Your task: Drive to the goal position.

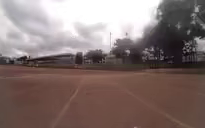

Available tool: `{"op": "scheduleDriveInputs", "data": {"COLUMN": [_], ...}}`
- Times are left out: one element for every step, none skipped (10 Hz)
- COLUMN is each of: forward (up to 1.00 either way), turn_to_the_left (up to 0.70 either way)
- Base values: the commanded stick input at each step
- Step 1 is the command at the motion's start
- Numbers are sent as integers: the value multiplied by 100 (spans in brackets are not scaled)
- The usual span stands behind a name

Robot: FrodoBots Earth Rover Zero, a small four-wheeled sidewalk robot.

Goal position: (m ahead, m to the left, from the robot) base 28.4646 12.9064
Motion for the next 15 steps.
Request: {"op": "scheduleDriveInputs", "data": {"forward": [70,70,70,70,70,70,70,70,70,70,70,70,70,70,70], "turn_to_the_left": [0,0,0,0,0,0,0,0,0,0,0,0,0,0,0]}}
